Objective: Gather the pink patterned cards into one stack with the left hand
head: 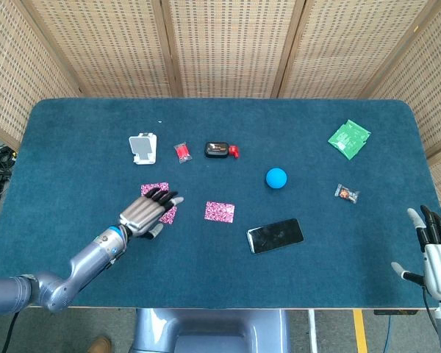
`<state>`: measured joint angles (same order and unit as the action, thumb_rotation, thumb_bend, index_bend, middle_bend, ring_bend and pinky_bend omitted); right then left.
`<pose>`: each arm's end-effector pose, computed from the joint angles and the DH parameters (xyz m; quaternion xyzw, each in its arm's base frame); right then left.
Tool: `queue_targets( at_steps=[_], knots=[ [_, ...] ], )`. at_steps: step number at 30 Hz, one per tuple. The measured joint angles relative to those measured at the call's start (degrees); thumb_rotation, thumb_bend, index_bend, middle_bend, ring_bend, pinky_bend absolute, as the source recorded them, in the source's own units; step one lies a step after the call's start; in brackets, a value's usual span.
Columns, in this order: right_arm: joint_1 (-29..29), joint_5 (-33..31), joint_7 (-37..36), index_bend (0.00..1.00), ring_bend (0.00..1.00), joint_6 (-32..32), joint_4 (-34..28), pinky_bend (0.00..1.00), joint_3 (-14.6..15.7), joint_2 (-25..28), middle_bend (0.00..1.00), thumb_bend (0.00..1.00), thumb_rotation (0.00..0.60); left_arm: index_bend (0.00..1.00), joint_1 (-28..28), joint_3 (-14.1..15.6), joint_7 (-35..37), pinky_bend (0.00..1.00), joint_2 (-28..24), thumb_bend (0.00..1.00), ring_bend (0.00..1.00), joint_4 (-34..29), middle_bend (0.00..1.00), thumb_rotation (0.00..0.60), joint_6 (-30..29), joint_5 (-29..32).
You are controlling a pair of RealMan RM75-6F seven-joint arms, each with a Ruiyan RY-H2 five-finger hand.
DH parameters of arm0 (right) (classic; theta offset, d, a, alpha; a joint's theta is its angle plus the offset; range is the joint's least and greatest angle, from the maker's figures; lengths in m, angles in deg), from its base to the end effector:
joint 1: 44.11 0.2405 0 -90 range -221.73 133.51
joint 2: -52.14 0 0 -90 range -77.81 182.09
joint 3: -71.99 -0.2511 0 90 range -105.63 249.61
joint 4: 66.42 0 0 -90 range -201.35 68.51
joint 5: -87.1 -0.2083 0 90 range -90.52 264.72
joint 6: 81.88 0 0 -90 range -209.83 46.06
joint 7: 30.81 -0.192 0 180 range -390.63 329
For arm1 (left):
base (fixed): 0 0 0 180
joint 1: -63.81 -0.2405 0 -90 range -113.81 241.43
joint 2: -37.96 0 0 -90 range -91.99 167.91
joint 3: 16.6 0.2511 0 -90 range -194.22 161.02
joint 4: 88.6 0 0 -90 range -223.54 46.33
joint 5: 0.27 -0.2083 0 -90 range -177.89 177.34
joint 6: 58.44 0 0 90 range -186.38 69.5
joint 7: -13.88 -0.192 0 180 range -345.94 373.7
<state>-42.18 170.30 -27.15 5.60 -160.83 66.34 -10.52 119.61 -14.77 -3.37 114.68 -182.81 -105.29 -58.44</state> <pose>-0.3120 -0.2216 0.1827 0.5622 -0.3710 0.3771 0.6357 -0.1196 0.3681 -0.0291 -0.8342 -0.3477 -0.2689 0.3330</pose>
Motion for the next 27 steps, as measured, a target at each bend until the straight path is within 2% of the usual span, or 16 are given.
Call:
queue_targets(
  at_steps=[3, 14, 21, 27],
  knots=[
    [0.0, -0.3, -0.2, 0.00, 0.00, -0.2, 0.2, 0.00, -0.1, 0.1, 0.00, 0.00, 0.600, 0.20, 0.5, -2.4, 0.3, 0.00, 1.7, 0.09, 0.00, 1.6, 0.00, 0.600, 0.0, 1.0],
    [-0.1, -1.7, -1.6, 0.00, 0.00, -0.1, 1.3, 0.00, -0.9, 0.4, 0.00, 0.00, 0.600, 0.26, 8.0, -8.0, -6.5, 0.00, 15.0, 0.18, 0.00, 11.9, 0.00, 0.600, 4.0, 17.3],
    [-0.4, -2.1, -2.0, 0.00, 0.00, 0.2, 1.5, 0.00, -1.1, 0.6, 0.00, 0.00, 0.600, 0.27, 11.9, -9.6, -9.8, 0.00, 20.4, 0.18, 0.00, 17.8, 0.00, 0.600, 5.2, 21.8],
    [-0.3, -2.5, -2.2, 0.00, 0.00, -0.2, 1.7, 0.00, -1.2, 0.6, 0.00, 0.00, 0.600, 0.27, 14.8, -9.8, -13.7, 0.00, 24.0, 0.23, 0.00, 21.9, 0.00, 0.600, 5.6, 24.9]
  ],
)
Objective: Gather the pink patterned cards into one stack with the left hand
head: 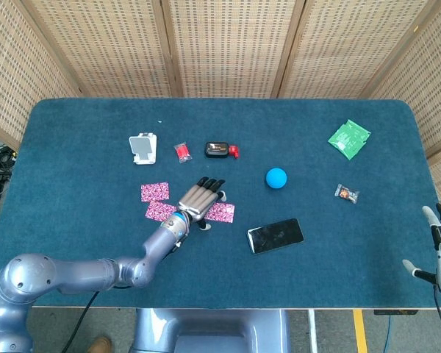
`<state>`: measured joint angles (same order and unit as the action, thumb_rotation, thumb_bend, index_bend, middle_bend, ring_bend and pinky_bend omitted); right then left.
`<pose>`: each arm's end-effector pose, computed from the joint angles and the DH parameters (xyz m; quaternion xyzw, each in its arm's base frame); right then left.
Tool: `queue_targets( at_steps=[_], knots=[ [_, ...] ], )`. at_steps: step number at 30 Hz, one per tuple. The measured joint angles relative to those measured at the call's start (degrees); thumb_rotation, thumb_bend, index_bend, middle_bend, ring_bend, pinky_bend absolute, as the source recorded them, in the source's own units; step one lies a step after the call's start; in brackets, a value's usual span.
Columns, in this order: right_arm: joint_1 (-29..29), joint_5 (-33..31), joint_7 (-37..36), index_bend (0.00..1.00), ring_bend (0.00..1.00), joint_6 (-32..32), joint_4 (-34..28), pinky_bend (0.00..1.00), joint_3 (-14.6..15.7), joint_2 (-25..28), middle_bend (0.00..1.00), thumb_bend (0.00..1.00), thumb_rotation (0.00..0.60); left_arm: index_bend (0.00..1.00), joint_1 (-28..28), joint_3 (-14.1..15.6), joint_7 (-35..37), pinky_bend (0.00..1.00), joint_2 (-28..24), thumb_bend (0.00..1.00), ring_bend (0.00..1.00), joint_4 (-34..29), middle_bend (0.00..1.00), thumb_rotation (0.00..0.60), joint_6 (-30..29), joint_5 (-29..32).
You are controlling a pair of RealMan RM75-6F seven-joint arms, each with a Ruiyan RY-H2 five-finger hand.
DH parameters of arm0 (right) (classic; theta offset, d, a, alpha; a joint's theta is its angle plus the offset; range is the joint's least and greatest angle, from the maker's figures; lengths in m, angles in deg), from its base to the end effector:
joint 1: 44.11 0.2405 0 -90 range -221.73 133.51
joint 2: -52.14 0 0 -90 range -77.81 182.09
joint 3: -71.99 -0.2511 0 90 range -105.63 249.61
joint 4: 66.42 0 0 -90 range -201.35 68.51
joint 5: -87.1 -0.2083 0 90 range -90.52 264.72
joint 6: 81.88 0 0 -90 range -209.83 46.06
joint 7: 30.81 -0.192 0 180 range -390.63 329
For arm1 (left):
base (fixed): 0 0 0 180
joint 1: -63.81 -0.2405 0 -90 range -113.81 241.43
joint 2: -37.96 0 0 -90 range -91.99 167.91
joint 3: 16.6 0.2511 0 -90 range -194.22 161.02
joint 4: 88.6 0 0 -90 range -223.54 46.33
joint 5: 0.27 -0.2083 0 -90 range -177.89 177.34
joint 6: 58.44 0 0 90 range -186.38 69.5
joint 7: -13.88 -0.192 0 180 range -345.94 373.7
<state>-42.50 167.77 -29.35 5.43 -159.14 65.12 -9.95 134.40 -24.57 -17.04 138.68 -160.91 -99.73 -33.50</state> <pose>-0.3250 -0.2233 0.1960 0.5420 -0.3751 0.3744 0.6522 -0.0274 0.4113 -0.1310 -0.8223 -0.3689 -0.2699 0.3391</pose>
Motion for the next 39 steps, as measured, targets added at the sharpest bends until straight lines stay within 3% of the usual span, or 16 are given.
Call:
queue_targets(
  at_steps=[13, 39],
  knots=[
    [0.2, -0.6, -0.9, 0.00, 0.00, -1.0, 0.5, 0.00, -0.1, 0.1, 0.00, 0.00, 0.600, 0.28, 2.5, 0.3, -4.6, 0.00, 3.4, 0.26, 0.00, 4.3, 0.00, 0.600, 0.2, 6.8],
    [0.3, -1.5, -1.7, 0.00, 0.00, -1.6, 1.0, 0.00, -0.4, 0.3, 0.00, 0.00, 0.600, 0.30, 3.9, -1.7, -5.6, 0.00, 7.8, 0.26, 0.00, 10.5, 0.00, 0.600, 1.7, 11.9]
  ],
)
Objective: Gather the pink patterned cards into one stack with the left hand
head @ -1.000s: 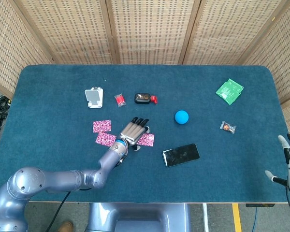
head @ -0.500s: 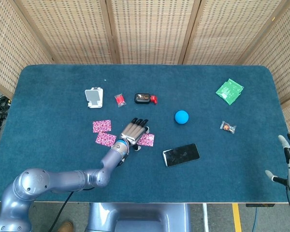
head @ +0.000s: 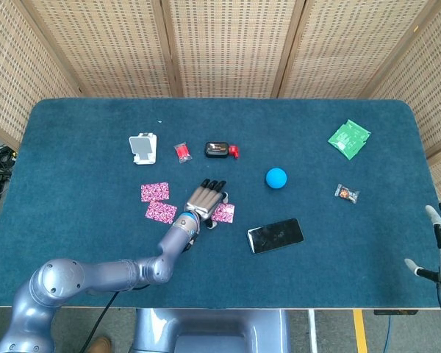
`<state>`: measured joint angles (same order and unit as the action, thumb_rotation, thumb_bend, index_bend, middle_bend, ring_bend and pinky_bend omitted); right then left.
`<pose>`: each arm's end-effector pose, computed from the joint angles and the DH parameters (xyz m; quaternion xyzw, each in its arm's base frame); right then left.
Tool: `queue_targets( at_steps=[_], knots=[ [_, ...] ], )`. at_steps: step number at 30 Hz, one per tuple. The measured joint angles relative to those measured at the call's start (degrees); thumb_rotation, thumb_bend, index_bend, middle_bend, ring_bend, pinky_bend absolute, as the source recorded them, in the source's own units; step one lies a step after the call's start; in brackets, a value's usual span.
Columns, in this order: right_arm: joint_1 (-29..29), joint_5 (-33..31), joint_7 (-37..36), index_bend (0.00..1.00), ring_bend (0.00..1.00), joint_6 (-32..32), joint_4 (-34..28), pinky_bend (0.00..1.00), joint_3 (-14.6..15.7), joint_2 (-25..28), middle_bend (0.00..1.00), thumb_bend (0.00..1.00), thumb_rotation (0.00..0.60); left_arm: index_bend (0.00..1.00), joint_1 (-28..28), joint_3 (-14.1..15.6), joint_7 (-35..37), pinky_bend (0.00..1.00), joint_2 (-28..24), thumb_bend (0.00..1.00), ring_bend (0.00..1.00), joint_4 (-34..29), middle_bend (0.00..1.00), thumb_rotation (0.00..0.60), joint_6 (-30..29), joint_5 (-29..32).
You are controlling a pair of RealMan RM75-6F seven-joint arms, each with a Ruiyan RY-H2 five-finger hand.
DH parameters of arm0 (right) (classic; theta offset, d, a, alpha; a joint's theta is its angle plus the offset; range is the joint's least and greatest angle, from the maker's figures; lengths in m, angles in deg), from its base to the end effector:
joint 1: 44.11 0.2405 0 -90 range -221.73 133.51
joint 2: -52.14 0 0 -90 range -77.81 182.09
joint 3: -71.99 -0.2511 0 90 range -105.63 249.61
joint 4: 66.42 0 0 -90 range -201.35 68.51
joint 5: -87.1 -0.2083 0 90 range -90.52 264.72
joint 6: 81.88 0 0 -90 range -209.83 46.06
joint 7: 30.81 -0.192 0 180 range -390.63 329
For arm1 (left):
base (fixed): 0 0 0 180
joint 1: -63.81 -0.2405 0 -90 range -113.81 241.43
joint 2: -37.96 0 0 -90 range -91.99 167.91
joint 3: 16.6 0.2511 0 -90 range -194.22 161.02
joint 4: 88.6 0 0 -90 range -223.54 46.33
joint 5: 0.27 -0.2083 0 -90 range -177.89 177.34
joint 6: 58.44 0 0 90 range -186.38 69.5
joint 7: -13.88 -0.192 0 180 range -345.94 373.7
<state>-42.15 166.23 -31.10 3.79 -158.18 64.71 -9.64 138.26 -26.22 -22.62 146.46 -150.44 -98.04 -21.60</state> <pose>-0.3332 -0.2264 0.1984 0.5355 -0.3875 0.3702 0.6527 -0.0267 0.4221 -0.1607 -0.8032 -0.4047 -0.2397 0.3655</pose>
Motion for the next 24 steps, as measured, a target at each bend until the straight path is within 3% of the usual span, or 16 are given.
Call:
queue_targets(
  at_steps=[21, 24],
  knots=[
    [-0.1, 0.1, -0.6, 0.00, 0.00, 0.1, -0.1, 0.00, 0.0, 0.3, 0.00, 0.00, 0.600, 0.31, -1.3, -1.0, 0.5, 0.00, 0.9, 0.26, 0.00, 0.6, 0.00, 0.600, -0.2, -0.2],
    [-0.1, 0.2, -0.6, 0.00, 0.00, 0.1, 0.0, 0.00, 0.0, 0.3, 0.00, 0.00, 0.600, 0.35, -1.5, -1.1, 0.5, 0.00, 1.1, 0.26, 0.00, 0.7, 0.00, 0.600, -0.1, -0.3]
  ],
)
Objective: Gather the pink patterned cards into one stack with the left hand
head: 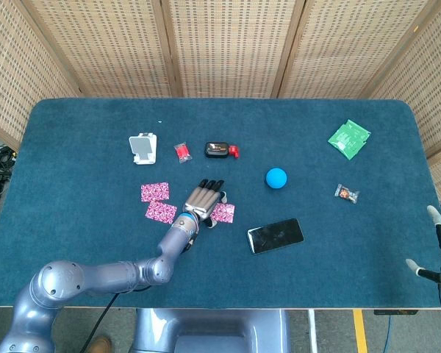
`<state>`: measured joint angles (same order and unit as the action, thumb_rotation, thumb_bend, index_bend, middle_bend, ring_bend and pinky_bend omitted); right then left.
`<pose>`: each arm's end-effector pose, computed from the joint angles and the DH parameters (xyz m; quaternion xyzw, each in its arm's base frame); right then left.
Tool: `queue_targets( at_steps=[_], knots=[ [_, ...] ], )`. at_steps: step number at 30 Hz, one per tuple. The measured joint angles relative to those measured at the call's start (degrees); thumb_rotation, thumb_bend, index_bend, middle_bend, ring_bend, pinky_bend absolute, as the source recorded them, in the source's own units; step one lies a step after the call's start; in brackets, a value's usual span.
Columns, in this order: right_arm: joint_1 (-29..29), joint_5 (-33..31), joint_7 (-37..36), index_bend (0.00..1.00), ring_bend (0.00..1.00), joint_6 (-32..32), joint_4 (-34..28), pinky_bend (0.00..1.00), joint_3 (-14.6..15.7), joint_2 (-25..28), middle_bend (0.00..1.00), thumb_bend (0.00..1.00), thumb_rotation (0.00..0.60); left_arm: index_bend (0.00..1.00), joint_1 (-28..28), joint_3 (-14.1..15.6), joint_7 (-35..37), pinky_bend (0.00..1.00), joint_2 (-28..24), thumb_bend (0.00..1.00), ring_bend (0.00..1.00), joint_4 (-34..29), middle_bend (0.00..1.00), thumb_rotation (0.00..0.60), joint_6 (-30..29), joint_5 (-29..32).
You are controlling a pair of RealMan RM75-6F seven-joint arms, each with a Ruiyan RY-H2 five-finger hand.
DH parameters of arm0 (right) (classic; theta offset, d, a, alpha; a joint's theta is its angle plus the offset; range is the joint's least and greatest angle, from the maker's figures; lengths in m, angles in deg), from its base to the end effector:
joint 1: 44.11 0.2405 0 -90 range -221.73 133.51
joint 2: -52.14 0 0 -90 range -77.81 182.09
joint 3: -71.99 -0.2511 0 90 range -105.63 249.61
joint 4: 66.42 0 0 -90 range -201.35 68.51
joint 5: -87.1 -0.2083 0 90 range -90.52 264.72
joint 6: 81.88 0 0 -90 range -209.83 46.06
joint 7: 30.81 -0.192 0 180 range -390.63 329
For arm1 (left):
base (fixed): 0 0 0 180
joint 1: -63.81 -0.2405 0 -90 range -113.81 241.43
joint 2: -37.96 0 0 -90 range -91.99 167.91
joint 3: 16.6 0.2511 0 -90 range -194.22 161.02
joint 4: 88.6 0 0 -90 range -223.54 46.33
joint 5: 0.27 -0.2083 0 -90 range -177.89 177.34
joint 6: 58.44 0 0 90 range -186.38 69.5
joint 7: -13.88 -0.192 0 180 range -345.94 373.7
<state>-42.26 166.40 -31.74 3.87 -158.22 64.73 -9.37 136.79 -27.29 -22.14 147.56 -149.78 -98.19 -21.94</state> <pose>-0.3331 -0.2258 0.1999 0.5345 -0.3887 0.3729 0.6512 -0.0320 0.4195 -0.1646 -0.7935 -0.4224 -0.2431 0.3645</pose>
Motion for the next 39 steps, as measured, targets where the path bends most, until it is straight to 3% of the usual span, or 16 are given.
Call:
queue_targets(
  at_steps=[10, 39],
  knots=[
    [0.1, 0.2, 0.1, 0.00, 0.00, -0.1, 0.0, 0.00, 0.1, -0.1, 0.00, 0.00, 0.600, 0.62, -0.7, -0.2, -0.1, 0.00, 0.1, 0.29, 0.00, -0.8, 0.00, 0.600, -1.3, -0.4],
    [0.0, 0.5, 0.0, 0.00, 0.00, 0.1, -0.2, 0.00, 0.2, 0.1, 0.00, 0.00, 0.600, 0.69, -1.8, -1.3, -0.9, 0.00, -0.3, 0.30, 0.00, -2.7, 0.00, 0.600, -2.8, -1.1]
  ],
)
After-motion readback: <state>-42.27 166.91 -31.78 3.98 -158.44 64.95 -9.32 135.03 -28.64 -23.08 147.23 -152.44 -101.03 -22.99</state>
